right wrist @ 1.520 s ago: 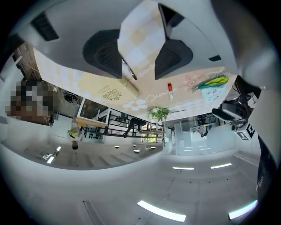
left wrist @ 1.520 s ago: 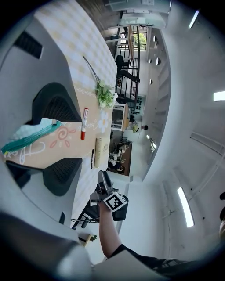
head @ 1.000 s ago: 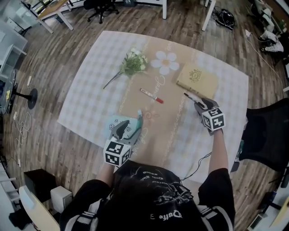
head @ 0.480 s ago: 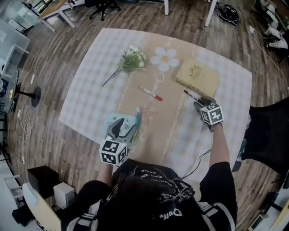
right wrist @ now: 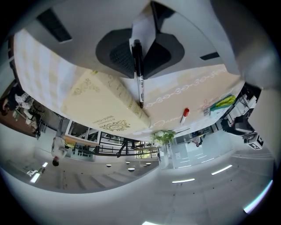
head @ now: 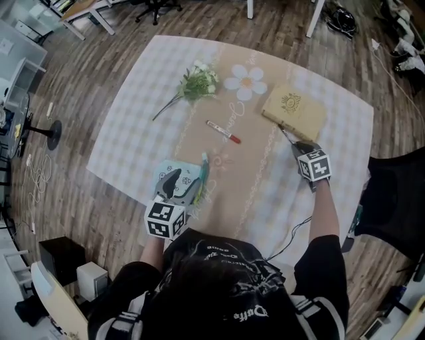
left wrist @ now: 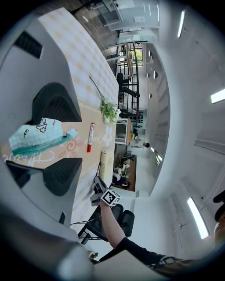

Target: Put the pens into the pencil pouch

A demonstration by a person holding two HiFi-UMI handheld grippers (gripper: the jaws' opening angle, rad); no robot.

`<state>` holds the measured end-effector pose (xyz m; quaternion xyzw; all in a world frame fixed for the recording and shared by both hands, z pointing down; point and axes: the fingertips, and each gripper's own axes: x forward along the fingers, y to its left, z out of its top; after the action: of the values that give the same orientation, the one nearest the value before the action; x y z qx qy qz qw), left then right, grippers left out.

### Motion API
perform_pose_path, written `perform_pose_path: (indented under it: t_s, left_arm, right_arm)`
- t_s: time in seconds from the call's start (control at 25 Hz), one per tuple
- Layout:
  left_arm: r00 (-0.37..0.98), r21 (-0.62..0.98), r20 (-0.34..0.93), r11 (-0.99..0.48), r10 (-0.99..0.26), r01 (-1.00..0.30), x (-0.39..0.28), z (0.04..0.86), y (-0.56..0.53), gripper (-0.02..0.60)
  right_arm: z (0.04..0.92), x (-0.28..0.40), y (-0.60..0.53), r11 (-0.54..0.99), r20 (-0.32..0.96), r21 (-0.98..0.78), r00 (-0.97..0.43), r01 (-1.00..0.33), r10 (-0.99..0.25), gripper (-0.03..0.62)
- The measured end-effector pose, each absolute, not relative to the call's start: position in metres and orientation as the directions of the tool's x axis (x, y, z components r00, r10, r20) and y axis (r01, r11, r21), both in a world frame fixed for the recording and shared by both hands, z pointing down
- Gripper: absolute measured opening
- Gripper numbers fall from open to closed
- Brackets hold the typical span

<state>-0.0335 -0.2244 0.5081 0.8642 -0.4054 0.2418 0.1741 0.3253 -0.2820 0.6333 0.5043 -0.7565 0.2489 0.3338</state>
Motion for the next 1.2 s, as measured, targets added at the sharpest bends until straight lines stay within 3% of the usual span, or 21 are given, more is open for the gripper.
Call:
perform_pose_path:
  t_s: [0.72,1.2]
  left_arm:
    - [0.524,0.087,0.532,-0.572,-0.665,-0.815,-0.053,0.504,-0.199,0.261]
    - [0.468,0.054,0.539,-0.525,-0.701,-0.849,-0.073,0.517,-0.175,0.261]
  right_arm:
    - [0.577,0.308,-0.255,0.382,0.696,0.130,-0.191,-0.915,-0.692,0.067]
    - [0.543,0.252,-0.210,0.422,0.661,0.101,-0.256,-0.901,-0.705,0.067]
